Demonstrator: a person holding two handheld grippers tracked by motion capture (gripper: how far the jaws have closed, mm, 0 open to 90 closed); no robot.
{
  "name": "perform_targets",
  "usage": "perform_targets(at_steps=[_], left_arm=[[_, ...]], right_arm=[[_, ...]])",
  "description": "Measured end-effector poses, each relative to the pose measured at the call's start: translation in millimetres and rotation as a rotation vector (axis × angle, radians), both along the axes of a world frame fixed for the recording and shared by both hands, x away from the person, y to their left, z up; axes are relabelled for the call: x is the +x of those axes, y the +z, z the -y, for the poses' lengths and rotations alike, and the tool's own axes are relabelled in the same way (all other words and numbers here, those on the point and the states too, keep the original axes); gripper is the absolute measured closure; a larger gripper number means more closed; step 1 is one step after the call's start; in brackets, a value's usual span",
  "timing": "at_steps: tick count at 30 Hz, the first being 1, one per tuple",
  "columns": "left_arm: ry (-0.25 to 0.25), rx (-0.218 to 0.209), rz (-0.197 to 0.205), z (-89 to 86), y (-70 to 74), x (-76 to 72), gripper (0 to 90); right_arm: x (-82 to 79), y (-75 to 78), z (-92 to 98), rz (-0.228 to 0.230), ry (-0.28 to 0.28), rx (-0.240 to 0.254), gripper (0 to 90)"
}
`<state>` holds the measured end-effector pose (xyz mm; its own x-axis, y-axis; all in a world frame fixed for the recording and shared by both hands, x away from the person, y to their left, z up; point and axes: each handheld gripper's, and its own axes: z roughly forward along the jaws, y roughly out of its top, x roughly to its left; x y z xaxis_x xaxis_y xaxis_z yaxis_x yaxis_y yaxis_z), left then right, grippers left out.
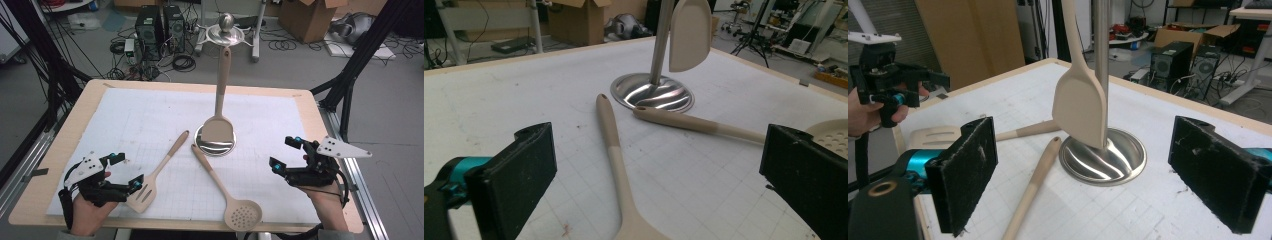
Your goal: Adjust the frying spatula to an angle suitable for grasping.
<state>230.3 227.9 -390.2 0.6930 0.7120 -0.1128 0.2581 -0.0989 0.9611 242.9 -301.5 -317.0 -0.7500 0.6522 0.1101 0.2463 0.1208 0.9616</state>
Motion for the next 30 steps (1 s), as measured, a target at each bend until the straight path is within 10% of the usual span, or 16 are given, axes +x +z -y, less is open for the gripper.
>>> perform_targets(at_steps=[20,30], left_arm=[[-0.015,0.042,-0.029,28.7,1.4,16.3,9.6],[0.019,0.12,-0.068,36.8,-1.2,14.3,42.5]], right_arm=[[-6.3,-52.5,9.4,-0.048,-0.03,-0.014,11.1],[-3.2,-56.2,3.0,-0.062,-0.007,-0.009,11.1]])
